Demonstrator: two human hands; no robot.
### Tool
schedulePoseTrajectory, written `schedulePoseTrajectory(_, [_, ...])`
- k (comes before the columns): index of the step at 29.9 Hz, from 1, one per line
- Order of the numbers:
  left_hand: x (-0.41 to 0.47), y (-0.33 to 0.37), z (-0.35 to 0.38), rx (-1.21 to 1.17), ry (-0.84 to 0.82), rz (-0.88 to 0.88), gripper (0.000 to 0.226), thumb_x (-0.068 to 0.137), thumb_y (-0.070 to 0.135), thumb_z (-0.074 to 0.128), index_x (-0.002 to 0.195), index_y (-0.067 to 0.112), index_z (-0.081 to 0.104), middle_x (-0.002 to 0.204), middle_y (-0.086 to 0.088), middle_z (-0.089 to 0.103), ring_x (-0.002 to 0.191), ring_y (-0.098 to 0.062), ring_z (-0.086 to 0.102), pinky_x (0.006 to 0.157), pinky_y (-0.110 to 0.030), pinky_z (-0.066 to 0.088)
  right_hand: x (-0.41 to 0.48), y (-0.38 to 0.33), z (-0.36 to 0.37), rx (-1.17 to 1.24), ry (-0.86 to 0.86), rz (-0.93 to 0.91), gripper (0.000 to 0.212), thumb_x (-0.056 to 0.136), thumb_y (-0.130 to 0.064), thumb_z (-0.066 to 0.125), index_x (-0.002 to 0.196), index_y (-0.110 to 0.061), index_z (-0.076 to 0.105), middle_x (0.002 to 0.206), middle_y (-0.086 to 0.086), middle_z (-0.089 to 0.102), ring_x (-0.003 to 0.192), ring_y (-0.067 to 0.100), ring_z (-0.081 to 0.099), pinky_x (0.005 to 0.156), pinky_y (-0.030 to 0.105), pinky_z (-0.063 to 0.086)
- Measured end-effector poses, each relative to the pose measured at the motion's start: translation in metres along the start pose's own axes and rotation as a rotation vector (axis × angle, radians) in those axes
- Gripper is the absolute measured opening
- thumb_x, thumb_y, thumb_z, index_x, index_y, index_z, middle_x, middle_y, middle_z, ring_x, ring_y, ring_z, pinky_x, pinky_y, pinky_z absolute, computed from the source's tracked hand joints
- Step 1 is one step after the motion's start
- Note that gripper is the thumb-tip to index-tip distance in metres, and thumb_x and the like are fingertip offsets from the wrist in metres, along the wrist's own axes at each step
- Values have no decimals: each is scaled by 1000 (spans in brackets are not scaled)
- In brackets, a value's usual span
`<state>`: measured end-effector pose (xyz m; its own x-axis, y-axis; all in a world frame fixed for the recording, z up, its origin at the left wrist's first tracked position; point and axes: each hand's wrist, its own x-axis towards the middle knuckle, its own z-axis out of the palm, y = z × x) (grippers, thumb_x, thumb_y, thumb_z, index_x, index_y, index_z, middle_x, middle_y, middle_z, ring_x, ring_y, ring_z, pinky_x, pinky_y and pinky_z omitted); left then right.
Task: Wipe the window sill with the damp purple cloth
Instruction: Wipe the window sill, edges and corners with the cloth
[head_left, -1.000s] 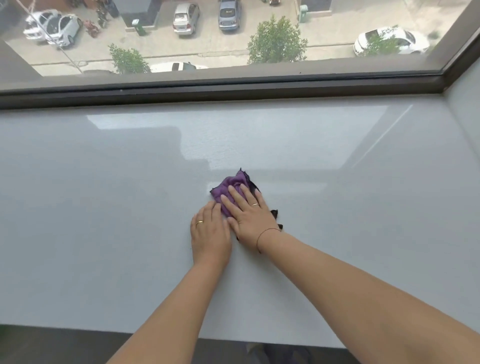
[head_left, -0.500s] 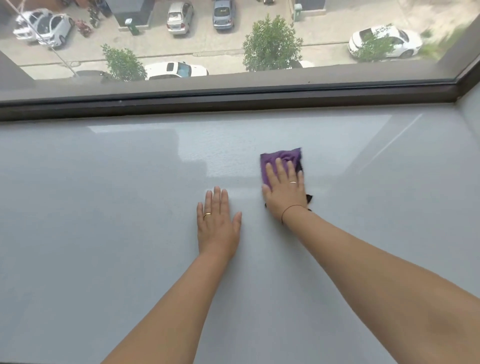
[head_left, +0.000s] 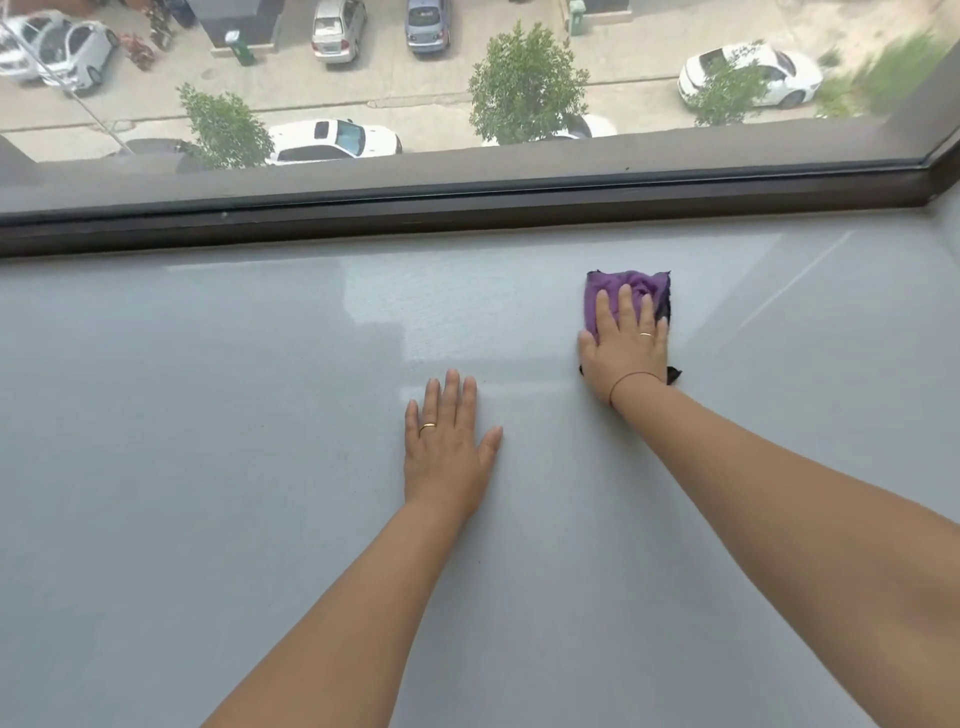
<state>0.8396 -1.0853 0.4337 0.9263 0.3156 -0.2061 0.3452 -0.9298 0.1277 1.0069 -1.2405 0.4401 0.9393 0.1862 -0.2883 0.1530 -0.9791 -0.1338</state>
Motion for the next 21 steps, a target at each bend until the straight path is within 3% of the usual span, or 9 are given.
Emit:
schedulePoseTrajectory(5, [3,8,-2,-45,65,-29,63,97,52,25,151,21,13,160,1,7,147,-20,2,118,-39,-3,-21,-67,18,-49,-93,-496,55,99,-48,19,150,-35,2,160,-5,-11,146,19,-14,117,41,-12])
schedulePoseTrajectory(7, [6,10,-7,-31,105,-29,61,96,51,29,148,19,23,156,-2,21,144,-22,15,118,-40,2,-13,-62,15,-82,-109,-582,54,99,-48,18,150,-36,2,160,-7,-9,147,16,-12,117,39,-11])
schedulePoseTrajectory(9, [13,10,-12,-37,129,-25,59,96,49,31,146,18,28,150,-4,31,139,-24,24,118,-41,5,5,-40,6,-79,-67,-511,54,100,-46,17,150,-35,1,160,-7,-8,147,15,-10,118,38,-8])
schedulePoseTrajectory(11, [21,9,-17,-58,134,-16,59,97,48,31,146,17,26,147,-5,33,138,-24,26,118,-40,5,27,-7,-7,-46,-12,-309,55,100,-43,17,151,-31,1,160,-4,-9,147,17,-9,118,38,-7])
schedulePoseTrajectory(13, [30,6,-19,-71,121,-4,60,97,49,27,148,18,19,151,-5,26,141,-23,18,118,-39,1,43,18,-17,-27,2,-111,56,100,-42,18,151,-28,1,160,-1,-9,147,19,-9,119,40,-5])
schedulePoseTrajectory(16, [45,4,-19,-52,76,38,65,97,51,22,151,21,1,160,-1,-1,147,-19,-5,117,-39,-8,49,6,-17,15,15,70,59,99,-43,20,152,-26,1,160,2,-10,147,24,-10,119,43,-6])
schedulePoseTrajectory(18, [54,7,-19,-38,42,66,68,97,53,20,150,23,-8,159,2,-13,146,-18,-14,116,-41,-11,45,-28,-10,16,19,3,60,99,-45,22,152,-27,1,160,2,-11,147,26,-12,117,44,-8])
schedulePoseTrajectory(21, [60,12,-16,-50,-1,71,70,96,55,22,150,24,-9,159,2,-14,146,-20,-16,116,-44,-11,40,-81,1,-13,-42,-324,56,99,-45,21,151,-31,2,160,0,-11,146,23,-14,116,43,-11])
